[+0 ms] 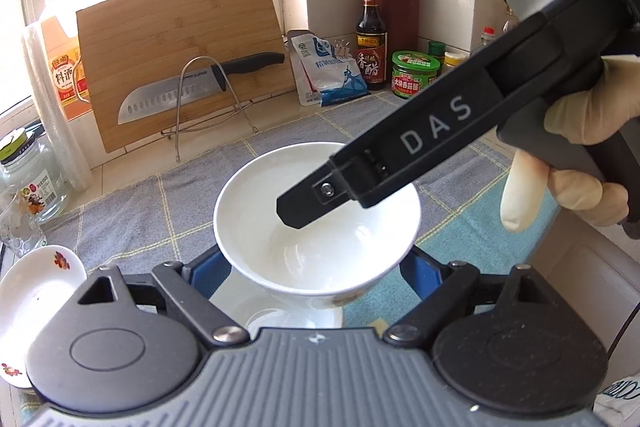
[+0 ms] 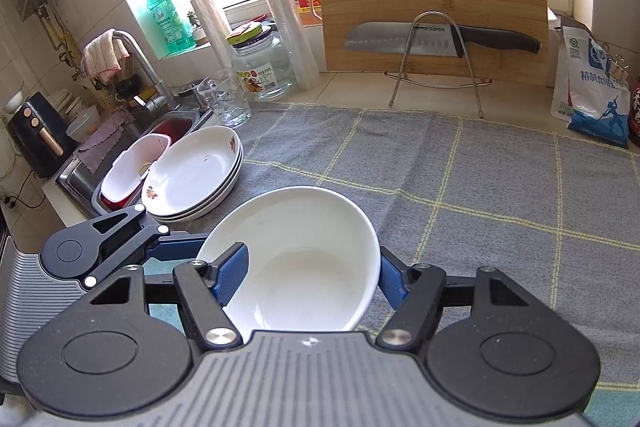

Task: Organize plates and bowls
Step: 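Lift the white bowl with the right gripper and carry it over the bowls, then lower the held bowl onto the bowl stack and open the right gripper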

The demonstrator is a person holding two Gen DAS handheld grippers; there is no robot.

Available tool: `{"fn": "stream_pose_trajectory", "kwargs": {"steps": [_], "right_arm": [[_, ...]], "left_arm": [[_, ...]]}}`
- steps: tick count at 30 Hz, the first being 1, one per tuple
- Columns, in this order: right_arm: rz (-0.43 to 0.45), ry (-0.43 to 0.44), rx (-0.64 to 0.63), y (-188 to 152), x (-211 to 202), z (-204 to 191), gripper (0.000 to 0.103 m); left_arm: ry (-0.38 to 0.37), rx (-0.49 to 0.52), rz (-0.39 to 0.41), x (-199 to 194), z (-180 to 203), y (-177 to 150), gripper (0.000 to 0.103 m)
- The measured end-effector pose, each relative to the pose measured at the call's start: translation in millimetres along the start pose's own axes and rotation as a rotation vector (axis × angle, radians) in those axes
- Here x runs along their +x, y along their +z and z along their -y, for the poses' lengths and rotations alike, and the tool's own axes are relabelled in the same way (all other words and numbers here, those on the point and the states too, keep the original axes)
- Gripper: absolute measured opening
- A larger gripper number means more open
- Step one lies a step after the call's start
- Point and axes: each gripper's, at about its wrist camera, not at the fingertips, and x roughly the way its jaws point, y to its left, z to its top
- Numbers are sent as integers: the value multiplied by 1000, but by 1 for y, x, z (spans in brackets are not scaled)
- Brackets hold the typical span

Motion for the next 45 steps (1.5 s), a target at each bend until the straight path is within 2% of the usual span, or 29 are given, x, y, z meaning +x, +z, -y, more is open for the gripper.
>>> {"fn": "stream_pose_trajectory", "kwargs": {"steps": [12, 29, 30, 32, 34, 37, 45], "right_arm": [[-51, 42, -27, 2, 35, -27, 74], [-95, 22, -34, -4, 52, -27, 74], [-94, 23, -34, -5, 52, -27, 74], [-87, 27, -32, -5, 52, -27, 80], [-71, 34, -35, -5, 51, -27, 91], [-62, 28, -56, -3, 49, -31, 98], [-73, -27, -149, -4, 45, -43, 102]], "left_arm": [[32, -52, -42, -6, -26, -22, 90], [-4, -63, -87, 3, -34, -34, 90], [-7, -65, -91, 5, -35, -35, 91], [-18, -76, -83, 5, -37, -38, 92], [-17, -66, -75, 4, -38, -40, 94], [-36, -62, -78, 4, -40, -42, 94], [-106, -49, -53, -8, -56, -53, 98]]}}
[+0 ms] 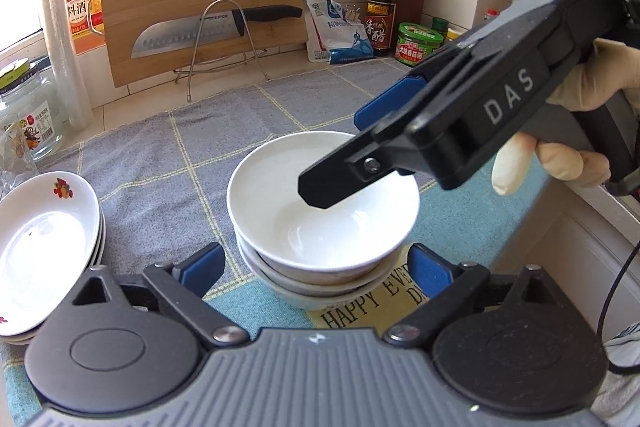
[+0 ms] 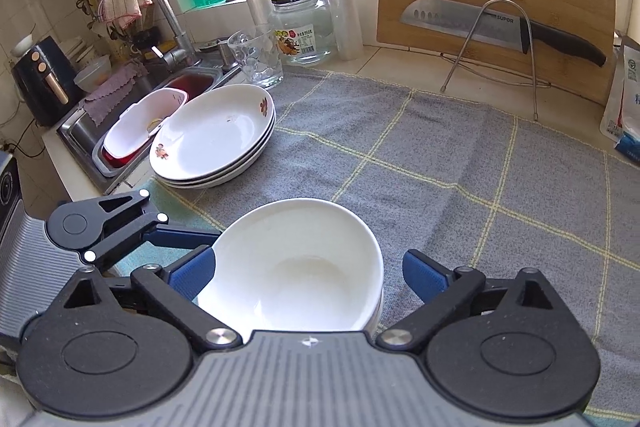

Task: Organize plates and bowls
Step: 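Lower the held bowl onto the bowl stack and open the right gripper, then grasp the bowl stack with the left gripper while the right gripper grips its opposite rim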

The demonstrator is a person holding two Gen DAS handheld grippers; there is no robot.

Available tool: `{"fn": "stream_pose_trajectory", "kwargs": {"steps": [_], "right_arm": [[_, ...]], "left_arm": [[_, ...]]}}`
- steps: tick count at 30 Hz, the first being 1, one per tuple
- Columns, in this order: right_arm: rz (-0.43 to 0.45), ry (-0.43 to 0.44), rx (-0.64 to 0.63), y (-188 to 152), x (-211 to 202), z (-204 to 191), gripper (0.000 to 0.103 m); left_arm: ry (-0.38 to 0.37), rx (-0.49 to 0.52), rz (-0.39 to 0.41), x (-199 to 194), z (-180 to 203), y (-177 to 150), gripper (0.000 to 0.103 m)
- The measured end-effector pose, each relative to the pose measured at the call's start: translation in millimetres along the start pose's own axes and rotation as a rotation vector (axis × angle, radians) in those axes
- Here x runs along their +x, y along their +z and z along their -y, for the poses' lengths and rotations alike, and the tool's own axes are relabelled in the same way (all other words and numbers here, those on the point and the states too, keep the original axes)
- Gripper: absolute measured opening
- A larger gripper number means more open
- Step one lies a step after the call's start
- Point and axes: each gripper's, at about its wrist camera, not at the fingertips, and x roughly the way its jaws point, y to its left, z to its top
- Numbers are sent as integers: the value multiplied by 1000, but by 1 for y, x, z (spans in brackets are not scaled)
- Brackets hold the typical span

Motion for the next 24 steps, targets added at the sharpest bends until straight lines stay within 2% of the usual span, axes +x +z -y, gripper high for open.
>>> {"fn": "stream_pose_trajectory", "kwargs": {"steps": [8, 17, 24], "right_arm": [[-9, -86, -132, -9, -7, -21, 103], [-33, -159, -233, -33, -14, -44, 103], [-106, -142, -254, -64, 9, -27, 103]], "left_arm": [[-37, 118, 35, -12, -14, -7, 100], [-108, 246, -21, -6, -24, -18, 100], [-133, 266, -67, 9, -35, -21, 100]]}}
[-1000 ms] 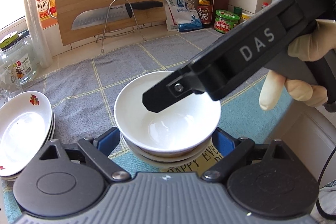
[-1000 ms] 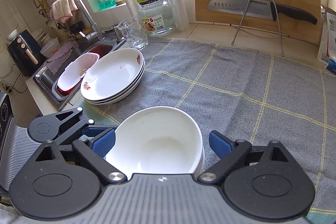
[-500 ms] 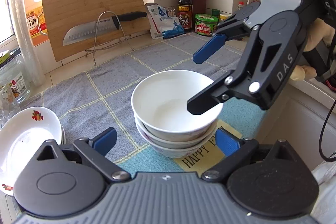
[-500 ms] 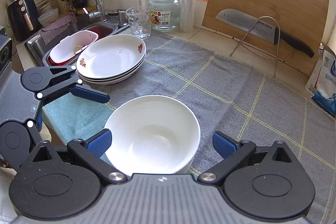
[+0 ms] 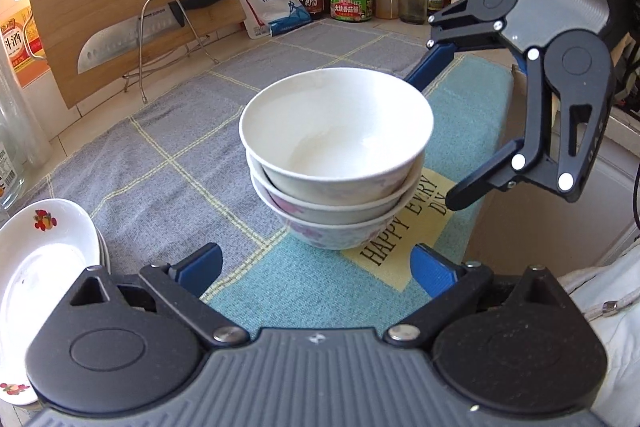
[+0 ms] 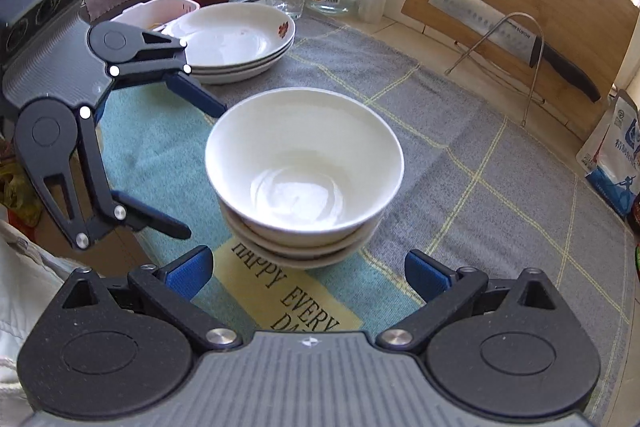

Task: Organize plates and bowls
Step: 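Grasp the bowl stack with the left gripper while the right gripper grips its opposite rim, then lift the bowl stack with both grippers and carry it over the plate stack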

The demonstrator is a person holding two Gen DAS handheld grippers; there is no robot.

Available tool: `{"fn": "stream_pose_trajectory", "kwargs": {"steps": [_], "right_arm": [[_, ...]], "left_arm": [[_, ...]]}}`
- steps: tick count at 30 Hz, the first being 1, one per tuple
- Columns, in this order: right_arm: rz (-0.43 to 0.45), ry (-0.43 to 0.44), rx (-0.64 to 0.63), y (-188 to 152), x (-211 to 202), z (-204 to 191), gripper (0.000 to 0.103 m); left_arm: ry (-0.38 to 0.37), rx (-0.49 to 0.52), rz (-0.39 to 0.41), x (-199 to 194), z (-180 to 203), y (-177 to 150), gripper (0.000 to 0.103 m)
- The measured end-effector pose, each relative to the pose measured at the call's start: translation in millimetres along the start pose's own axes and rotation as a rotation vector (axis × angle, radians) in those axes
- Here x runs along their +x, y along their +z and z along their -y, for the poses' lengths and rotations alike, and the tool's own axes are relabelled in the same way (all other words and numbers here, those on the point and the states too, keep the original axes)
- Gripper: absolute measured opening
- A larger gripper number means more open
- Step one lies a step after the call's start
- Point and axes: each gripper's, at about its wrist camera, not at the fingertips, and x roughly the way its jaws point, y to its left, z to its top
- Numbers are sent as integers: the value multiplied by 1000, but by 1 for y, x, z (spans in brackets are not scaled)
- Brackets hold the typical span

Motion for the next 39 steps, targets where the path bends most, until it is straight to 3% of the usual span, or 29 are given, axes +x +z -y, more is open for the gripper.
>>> {"fn": "stream_pose_trajectory", "kwargs": {"steps": [7, 18, 29, 39], "right_arm": [[14, 76, -99, -5, 30, 10, 103], [33, 232, -258, 6, 45, 33, 100], [-24, 228, -254, 21, 48, 26, 93], [-66, 229, -225, 25, 46, 21, 88]], "left_arm": [[-44, 62, -44, 21, -8, 10, 98], [-127, 128, -119, 48, -16, 25, 92], [-293, 248, -106, 48, -36, 30, 86], [-362, 300, -89, 54, -43, 38, 83]]}}
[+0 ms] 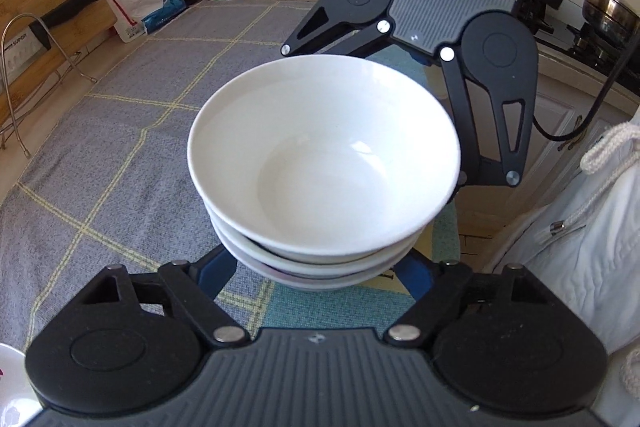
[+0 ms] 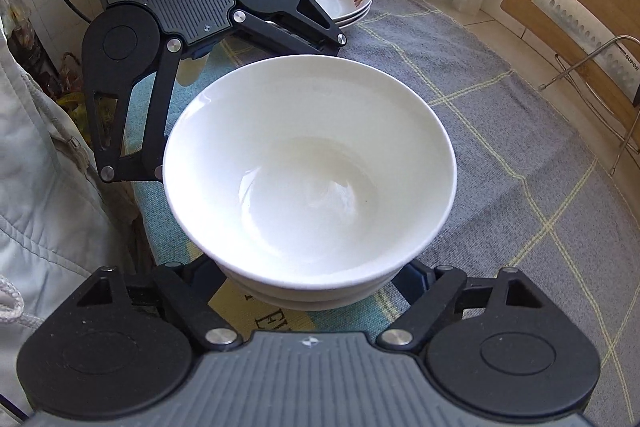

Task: Organize plates and bowls
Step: 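Lift the bowl stack with both grippers and carry it over the plate stack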

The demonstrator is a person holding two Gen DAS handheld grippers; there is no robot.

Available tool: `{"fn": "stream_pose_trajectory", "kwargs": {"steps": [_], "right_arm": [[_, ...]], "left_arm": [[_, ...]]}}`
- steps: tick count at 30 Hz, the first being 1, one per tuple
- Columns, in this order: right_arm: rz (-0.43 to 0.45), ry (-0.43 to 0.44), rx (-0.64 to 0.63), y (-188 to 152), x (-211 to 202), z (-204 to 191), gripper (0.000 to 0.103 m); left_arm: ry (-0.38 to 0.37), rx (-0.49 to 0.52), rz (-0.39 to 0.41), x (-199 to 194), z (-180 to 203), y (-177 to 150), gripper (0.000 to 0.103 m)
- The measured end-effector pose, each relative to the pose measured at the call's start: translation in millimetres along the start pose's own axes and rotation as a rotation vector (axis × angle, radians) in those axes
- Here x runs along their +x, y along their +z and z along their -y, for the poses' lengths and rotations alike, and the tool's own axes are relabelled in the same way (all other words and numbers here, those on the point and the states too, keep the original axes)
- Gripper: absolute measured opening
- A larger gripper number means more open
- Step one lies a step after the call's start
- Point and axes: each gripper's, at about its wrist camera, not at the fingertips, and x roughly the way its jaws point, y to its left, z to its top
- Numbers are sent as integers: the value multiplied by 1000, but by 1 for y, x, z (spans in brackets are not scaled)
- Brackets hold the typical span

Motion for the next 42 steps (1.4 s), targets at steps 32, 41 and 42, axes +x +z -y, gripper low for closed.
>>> {"fn": "stream_pose_trajectory", "kwargs": {"steps": [32, 41, 42], "right_arm": [[36, 62, -119, 60, -11, -7, 87], [79, 93, -242, 129, 10, -16, 87], [85, 94, -254, 140, 14, -17, 87]], "left_arm": [[128, -101, 12, -54, 0, -13, 84], [246, -161, 4, -108, -22, -45, 84], [261, -165, 4, -115, -26, -50, 84]]}}
